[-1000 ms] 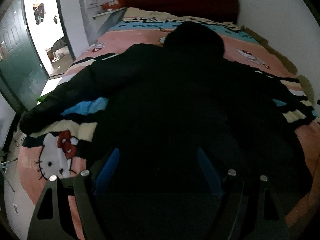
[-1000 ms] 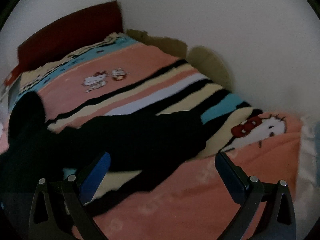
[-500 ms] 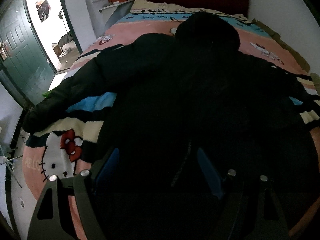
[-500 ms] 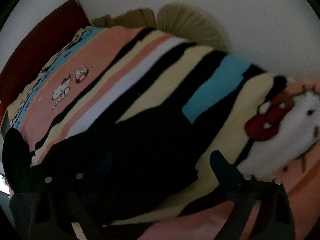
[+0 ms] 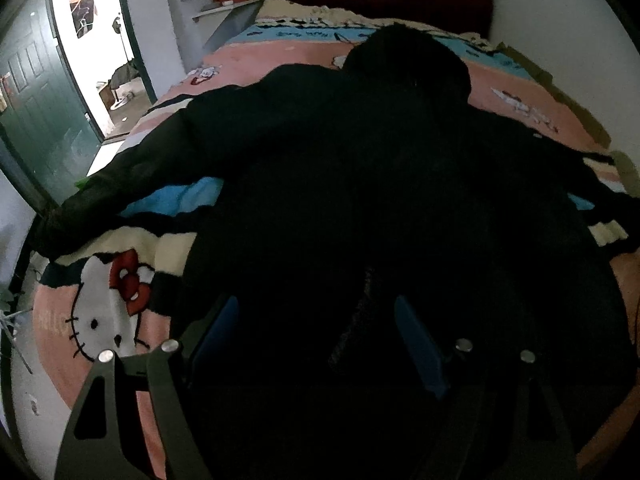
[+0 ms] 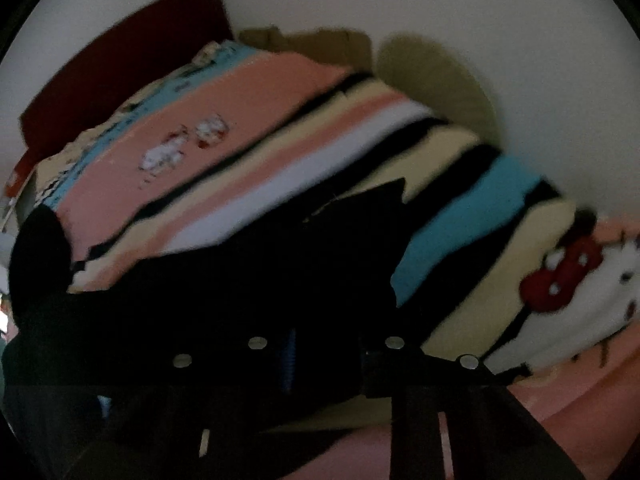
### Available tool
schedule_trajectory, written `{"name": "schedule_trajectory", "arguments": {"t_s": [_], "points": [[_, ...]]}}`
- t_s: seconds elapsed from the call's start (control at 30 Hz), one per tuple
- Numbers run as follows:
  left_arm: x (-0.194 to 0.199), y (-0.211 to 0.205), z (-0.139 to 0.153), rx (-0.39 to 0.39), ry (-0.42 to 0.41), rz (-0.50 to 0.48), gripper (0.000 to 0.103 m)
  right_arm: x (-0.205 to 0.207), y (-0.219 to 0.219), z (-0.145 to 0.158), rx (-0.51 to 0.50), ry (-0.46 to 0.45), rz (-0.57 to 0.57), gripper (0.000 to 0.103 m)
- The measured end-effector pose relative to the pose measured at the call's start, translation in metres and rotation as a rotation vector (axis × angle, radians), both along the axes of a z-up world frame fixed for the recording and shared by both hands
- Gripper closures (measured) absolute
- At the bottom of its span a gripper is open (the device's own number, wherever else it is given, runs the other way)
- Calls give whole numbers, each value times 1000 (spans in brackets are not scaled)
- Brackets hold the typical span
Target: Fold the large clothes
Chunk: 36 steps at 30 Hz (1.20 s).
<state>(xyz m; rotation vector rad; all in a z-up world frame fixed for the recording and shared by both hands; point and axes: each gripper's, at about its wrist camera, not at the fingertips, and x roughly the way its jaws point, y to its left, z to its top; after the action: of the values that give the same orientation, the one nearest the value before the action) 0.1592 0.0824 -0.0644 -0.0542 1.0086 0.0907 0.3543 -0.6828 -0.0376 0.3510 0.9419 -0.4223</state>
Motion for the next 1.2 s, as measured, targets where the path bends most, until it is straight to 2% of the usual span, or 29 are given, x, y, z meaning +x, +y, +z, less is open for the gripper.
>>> {"name": "schedule_trajectory", "arguments": {"t_s": [0.23,0.47,0.67,0.8,0.93,1.2], "points": [[-16,23,16,-48,-61,27,23,5,66,82,-52,-134,148,88],[-37,56,34,-55,-140,52,23,18,176,164,-115,-244,322,90],[-53,97,47,-39,-176,96,23,16,277,201,-117,-304,449,90],[-63,125,49,-58,-183,133,23,16,346,205,-106,-313,541,90],[-76,151,47,-49,-191,169,23,24,412,196,-79,-307,619,90],[-97,194,37,-54,-210,285,23,46,526,130,-38,-229,776,90]]}}
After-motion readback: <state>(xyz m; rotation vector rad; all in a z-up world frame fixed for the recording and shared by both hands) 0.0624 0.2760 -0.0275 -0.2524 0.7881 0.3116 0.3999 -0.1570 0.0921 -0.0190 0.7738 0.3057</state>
